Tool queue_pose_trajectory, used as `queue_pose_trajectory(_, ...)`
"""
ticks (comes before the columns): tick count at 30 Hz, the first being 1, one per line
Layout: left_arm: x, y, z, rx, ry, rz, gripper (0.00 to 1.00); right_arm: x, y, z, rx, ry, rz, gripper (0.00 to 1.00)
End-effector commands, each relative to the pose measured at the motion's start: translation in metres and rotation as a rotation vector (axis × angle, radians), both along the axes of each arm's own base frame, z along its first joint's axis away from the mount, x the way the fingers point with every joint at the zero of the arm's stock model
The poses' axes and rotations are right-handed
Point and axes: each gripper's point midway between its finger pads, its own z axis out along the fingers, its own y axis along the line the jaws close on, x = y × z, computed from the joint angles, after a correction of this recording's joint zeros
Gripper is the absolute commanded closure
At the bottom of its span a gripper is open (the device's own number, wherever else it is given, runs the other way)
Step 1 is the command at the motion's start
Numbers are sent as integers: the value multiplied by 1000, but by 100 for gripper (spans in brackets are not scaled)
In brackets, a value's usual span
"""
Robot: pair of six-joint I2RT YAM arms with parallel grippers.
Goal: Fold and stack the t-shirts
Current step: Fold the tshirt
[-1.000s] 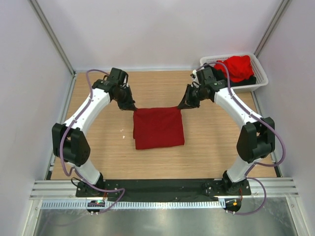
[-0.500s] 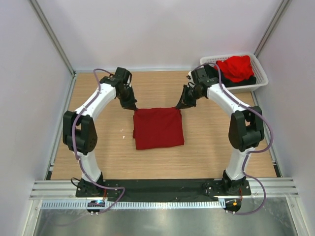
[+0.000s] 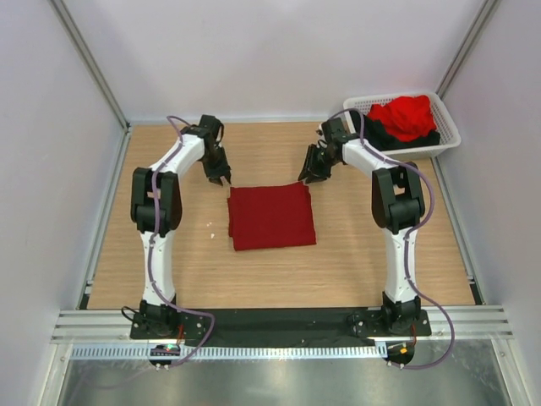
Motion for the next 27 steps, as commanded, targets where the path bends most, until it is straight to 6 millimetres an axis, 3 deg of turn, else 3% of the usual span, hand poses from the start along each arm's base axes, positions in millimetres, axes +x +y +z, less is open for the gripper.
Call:
queue_pose_trajectory(1, 16, 20, 39, 43, -97, 23, 66, 35, -14, 57, -61, -185, -38, 59)
queue_pose_trajectory(2, 15, 20, 48, 37, -112, 29, 63, 34, -22, 65, -103, -200, -33, 57)
queue_pose_trajectory(3, 13, 20, 57, 26, -120, 39, 60, 20, -29, 65, -144, -151, -23, 57)
queue_pose_trajectory(4, 8, 20, 78, 16, -151, 47, 57, 17, -29, 74, -150, -162, -3, 57)
queue_pose_trajectory(5, -1, 20, 81, 9, -147, 54, 56, 10, -29, 78, -161, -161, 9, 57)
queue_pose_trajectory(6, -8, 16, 85, -17, -145, 65, 56, 2, -28, 95, -158, -200, 31, 56)
queue_pose_trajectory(7, -14, 4, 112, -76, -209, 46, 56, -11, -24, 89, -170, -181, 58, 56)
queue_pose_trajectory(8, -30, -1, 102, -97, -170, 36, 58, -18, -22, 93, -170, -185, 73, 55)
queue_pose_trajectory(9, -38, -8, 106, -131, -173, 25, 59, -25, -17, 99, -153, -195, 82, 53)
queue_pose_trajectory(11, -54, -37, 119, -264, -189, -10, 67, -46, 4, 92, -51, -146, 134, 53)
queue_pose_trajectory(12, -70, -42, 101, -287, -142, -11, 72, -45, 16, 95, 2, -168, 149, 55)
queue_pose_trajectory(14, -86, -64, 102, -377, -145, -34, 83, -60, 37, 88, 97, -133, 189, 57)
queue_pose_trajectory(15, -101, -64, 82, -371, -96, -31, 86, -56, 45, 90, 137, -158, 199, 61)
queue_pose_trajectory(16, -108, -66, 75, -377, -80, -32, 91, -60, 51, 79, 177, -120, 192, 64)
queue_pose_trajectory(17, -111, -73, 73, -417, -81, -39, 92, -56, 60, 82, 239, -142, 207, 66)
queue_pose_trajectory(18, -125, -71, 55, -425, -30, -25, 96, -57, 62, 75, 255, -125, 208, 76)
queue_pose_trajectory(19, -128, -73, 51, -442, -27, -25, 98, -56, 64, 63, 267, -97, 203, 80)
queue_pose_trajectory(21, -133, -72, 40, -447, -24, -13, 100, -49, 69, 59, 319, -100, 206, 92)
queue_pose_trajectory(24, -146, -63, 17, -404, 16, 10, 100, -36, 63, 36, 342, -73, 173, 99)
queue_pose_trajectory(27, -160, -50, -6, -334, 55, 32, 100, -21, 51, 15, 333, -47, 137, 99)
